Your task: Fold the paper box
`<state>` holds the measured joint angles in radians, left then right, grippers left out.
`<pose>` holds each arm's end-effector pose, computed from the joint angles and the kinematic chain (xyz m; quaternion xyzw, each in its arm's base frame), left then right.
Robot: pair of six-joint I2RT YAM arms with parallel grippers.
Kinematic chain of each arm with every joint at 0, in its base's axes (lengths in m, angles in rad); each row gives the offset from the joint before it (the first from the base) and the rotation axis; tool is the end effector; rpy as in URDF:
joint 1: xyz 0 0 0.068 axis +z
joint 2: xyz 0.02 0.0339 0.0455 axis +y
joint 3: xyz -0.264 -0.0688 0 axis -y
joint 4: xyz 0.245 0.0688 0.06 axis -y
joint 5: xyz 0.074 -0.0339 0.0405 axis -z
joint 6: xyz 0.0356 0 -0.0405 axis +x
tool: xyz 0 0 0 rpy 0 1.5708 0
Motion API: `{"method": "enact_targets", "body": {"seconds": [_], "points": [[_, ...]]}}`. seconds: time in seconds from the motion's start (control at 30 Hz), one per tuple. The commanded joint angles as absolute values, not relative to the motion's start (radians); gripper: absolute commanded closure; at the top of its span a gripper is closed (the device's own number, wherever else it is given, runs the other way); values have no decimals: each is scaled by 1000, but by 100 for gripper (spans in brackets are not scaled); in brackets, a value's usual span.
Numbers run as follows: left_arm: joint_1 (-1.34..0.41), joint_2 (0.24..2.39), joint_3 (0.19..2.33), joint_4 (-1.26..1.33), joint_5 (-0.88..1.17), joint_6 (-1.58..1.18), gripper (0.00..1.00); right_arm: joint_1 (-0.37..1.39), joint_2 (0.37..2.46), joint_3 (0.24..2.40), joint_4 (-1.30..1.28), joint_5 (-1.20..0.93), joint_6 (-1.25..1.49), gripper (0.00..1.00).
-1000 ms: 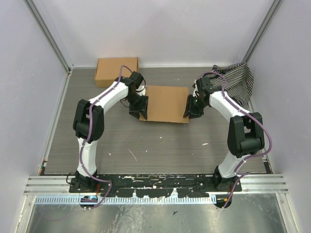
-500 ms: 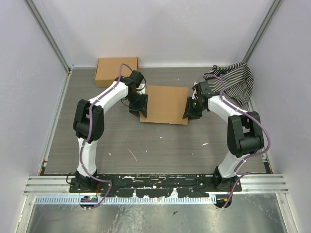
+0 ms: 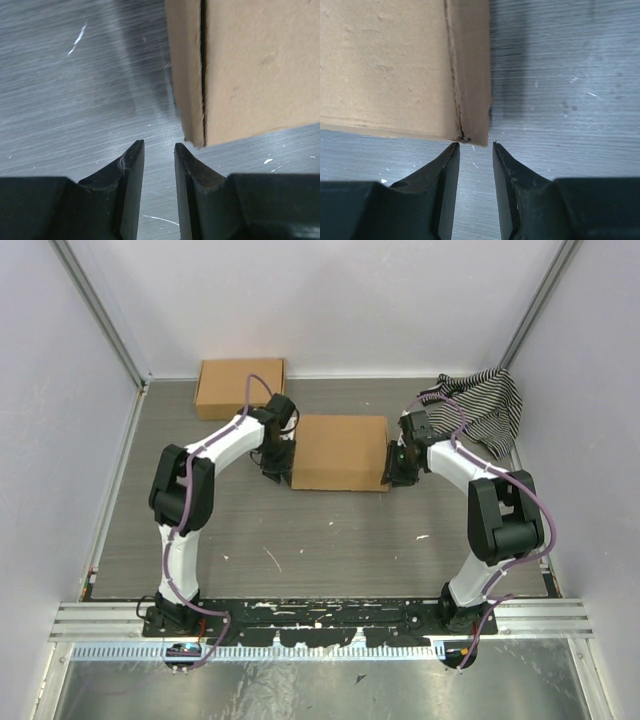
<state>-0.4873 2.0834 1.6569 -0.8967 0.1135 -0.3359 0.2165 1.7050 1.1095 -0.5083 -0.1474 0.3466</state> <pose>0.3729 -0.2022 0.1908 0.0819 0.9874 -0.1009 0.0905 0.3319 0.0784 0.1899 0.0461 0.9693 0.1329 0.2018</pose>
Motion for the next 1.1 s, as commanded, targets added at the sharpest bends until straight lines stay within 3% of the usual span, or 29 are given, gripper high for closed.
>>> {"method": "enact_targets", "body": {"seconds": [0.0, 0.07, 0.1, 0.13, 0.17, 0.47, 0.83, 1.07], "points": [[-489, 1901, 1624, -786, 14, -359, 62, 219, 1545, 1101, -473, -57, 335, 63], [-489, 1839, 1642, -737, 21, -378, 60, 221, 1499, 1104, -487, -50, 322, 68], [-489, 1824, 1663, -718, 41, -389, 59, 222, 1479, 1108, -497, -47, 318, 76], [-489, 1826, 1698, -705, 56, -401, 58, 225, 1465, 1111, -511, -42, 319, 95], [-489, 1836, 1735, -699, 76, -417, 58, 225, 1464, 1111, -523, -44, 324, 98], [-536, 2210, 2103, -641, 243, -545, 54, 310, 1505, 1009, -458, -47, 403, 99], [-596, 2334, 2055, -604, 259, -549, 53, 368, 1593, 976, -336, 103, 510, 99], [-596, 2327, 2002, -606, 297, -525, 58, 368, 1702, 1000, -95, 144, 589, 99]]}}
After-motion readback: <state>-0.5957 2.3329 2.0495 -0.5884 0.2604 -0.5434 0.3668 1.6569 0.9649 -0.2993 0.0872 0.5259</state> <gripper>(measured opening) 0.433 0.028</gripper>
